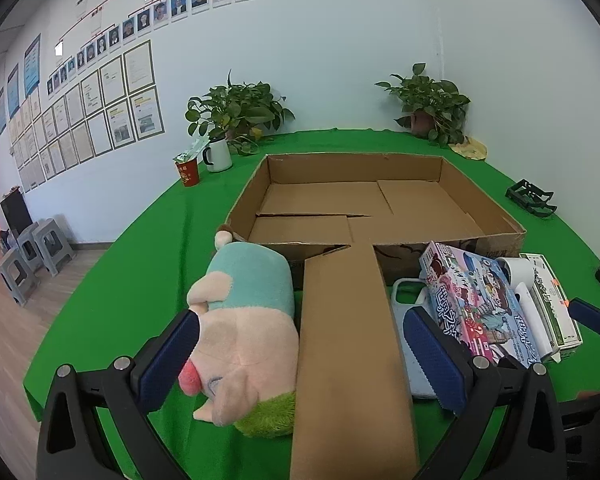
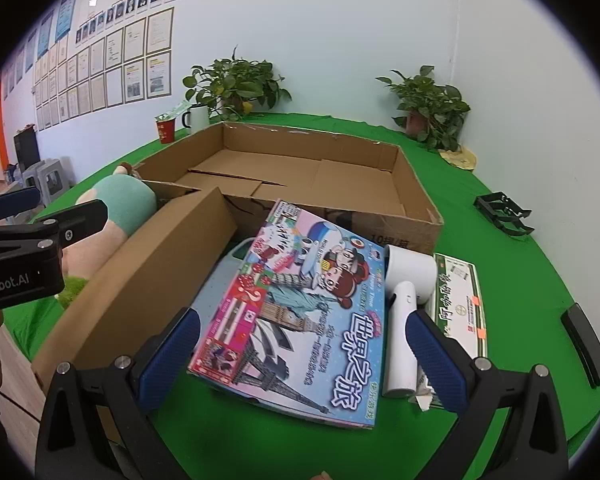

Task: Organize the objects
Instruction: 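Grasp the pink-and-teal plush pig with the left gripper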

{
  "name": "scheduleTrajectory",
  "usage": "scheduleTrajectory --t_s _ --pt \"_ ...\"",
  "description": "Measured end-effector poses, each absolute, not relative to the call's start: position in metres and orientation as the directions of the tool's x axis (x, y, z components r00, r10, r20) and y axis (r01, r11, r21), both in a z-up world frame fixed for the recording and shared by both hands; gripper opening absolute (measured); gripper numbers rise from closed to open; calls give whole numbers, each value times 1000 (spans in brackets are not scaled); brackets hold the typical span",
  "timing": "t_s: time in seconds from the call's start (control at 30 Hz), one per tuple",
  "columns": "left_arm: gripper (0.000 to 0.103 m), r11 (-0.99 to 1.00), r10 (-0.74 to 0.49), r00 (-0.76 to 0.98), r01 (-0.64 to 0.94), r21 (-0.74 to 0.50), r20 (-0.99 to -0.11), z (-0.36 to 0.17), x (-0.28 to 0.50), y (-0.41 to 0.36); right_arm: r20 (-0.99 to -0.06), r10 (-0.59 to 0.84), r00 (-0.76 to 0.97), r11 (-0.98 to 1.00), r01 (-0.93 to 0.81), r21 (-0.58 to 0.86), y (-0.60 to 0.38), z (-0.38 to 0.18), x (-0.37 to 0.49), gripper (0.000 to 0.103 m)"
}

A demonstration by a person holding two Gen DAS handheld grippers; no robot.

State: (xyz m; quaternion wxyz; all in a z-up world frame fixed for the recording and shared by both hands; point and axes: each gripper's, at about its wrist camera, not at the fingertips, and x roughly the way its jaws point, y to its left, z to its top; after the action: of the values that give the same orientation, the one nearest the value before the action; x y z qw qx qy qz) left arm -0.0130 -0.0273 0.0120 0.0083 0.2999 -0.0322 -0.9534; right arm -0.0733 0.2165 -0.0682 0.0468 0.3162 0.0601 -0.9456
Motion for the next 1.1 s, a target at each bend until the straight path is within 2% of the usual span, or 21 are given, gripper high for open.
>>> scheduleTrajectory --t_s 0.13,0.33,0.47,0.7,0.83,1.03,1.1 --pt "103 -999 -33 -823 8 47 -567 15 -18 -45 -627 -145 -766 -972 229 -55 207 -62 -80 102" --pt "103 -1000 -15 -811 11 10 -584 13 -31 -79 -609 -185 -771 -956 286 -71 192 -48 -89 102" --pt "103 -1000 7 -787 13 -28 -617 2 -45 -103 -600 -161 -783 -957 274 -100 181 -39 -98 102" --pt "102 -979 168 -681 -28 -203 -712 -41 -73 -135 -645 -259 -719 -931 365 -33 155 -35 -116 102" --pt "95 -951 275 -607 -55 -305 -746 -67 -84 -137 -655 -305 -691 -922 386 21 143 -34 -125 102" --pt "85 -938 301 -605 -50 -342 -737 -78 -84 -149 -680 -353 -643 -904 422 70 126 -36 -137 102" --pt "77 -934 315 -604 -58 -354 -732 -79 -83 -153 -687 -377 -621 -897 431 103 121 -37 -142 102"
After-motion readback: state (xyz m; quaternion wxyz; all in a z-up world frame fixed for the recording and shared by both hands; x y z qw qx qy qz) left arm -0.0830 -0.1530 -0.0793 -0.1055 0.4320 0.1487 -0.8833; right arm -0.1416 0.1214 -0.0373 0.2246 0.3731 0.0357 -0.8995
